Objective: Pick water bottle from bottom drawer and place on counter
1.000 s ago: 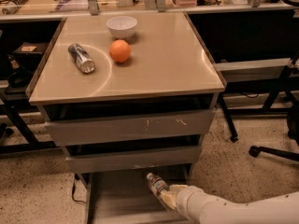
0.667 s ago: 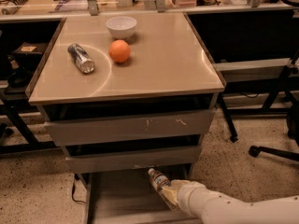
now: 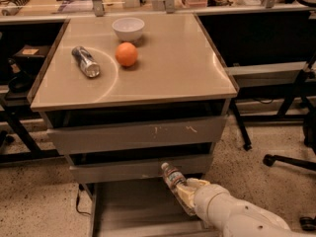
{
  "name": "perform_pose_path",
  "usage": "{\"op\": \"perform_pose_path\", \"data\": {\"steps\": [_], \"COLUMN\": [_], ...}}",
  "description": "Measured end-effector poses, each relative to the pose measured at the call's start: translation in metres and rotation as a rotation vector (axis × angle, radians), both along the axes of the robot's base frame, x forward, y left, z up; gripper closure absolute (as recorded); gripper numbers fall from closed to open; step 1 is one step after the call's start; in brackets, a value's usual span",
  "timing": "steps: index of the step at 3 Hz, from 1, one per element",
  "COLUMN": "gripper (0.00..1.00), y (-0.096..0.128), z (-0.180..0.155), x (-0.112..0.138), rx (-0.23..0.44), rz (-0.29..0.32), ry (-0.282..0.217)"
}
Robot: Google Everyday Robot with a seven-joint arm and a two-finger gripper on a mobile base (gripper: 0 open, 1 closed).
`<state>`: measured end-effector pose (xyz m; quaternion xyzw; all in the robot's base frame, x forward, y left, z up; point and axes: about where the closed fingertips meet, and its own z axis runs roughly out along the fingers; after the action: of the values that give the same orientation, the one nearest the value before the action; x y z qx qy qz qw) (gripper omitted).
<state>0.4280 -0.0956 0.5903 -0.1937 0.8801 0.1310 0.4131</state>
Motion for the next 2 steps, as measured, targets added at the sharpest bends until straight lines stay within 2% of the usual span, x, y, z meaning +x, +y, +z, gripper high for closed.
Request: {"op": "perform_pose_path", "data": {"steps": [1,2], "gripper": [1.0,1.0], "y": [-0.0076,-0.0076], "z": [0.0453,0.0453], "x": [-0.0043,-0.0043], "rx": [-0.024,-0.024], "rz": [-0.032,-0.032], "ry": [-0.056,-0.056]}}
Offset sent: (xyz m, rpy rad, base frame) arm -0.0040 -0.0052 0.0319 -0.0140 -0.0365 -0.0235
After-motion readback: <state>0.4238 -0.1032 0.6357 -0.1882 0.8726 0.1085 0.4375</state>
